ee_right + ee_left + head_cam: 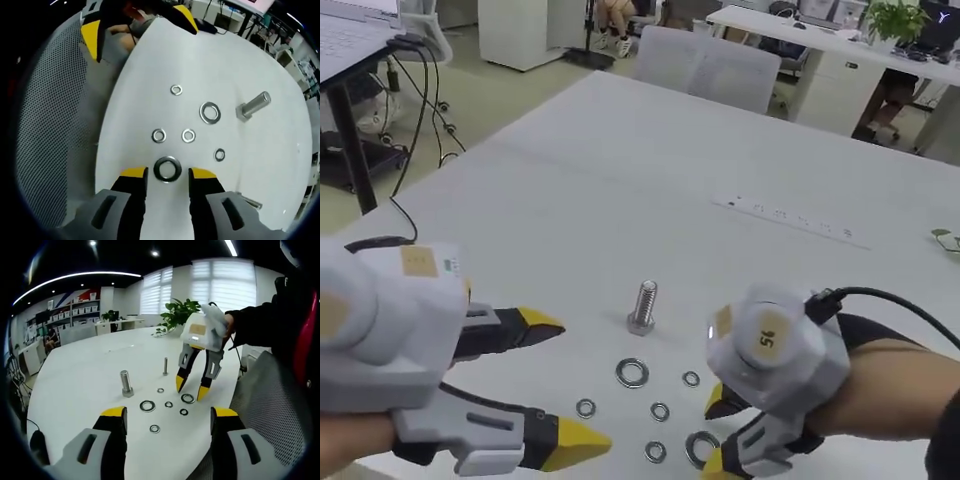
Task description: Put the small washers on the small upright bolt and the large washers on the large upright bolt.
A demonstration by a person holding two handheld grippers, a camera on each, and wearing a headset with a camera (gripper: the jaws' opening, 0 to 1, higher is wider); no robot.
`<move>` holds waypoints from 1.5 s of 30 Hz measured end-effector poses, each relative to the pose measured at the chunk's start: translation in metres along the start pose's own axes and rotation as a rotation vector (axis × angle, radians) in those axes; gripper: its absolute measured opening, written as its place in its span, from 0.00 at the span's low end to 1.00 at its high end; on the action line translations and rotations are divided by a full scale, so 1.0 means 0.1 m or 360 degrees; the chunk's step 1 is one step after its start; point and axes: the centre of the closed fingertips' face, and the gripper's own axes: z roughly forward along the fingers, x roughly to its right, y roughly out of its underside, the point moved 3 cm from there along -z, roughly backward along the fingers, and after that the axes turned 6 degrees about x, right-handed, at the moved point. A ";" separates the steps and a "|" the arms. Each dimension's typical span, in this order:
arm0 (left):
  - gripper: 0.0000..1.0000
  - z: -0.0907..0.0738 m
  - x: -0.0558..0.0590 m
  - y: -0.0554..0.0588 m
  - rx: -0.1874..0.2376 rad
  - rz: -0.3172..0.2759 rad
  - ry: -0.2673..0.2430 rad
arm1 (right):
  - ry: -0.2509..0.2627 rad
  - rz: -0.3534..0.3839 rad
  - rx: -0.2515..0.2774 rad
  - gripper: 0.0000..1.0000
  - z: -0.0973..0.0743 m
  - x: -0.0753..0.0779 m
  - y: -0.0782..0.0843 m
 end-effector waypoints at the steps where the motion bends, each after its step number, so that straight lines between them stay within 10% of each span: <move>1: 0.67 0.00 0.00 0.00 0.0000 0.0000 -0.0002 | -0.0004 0.0002 -0.0004 0.33 0.01 0.00 0.00; 45: 0.63 -0.05 0.00 0.04 -0.0051 0.0061 -0.0036 | 0.0045 0.0062 -0.0369 0.25 0.06 -0.05 -0.02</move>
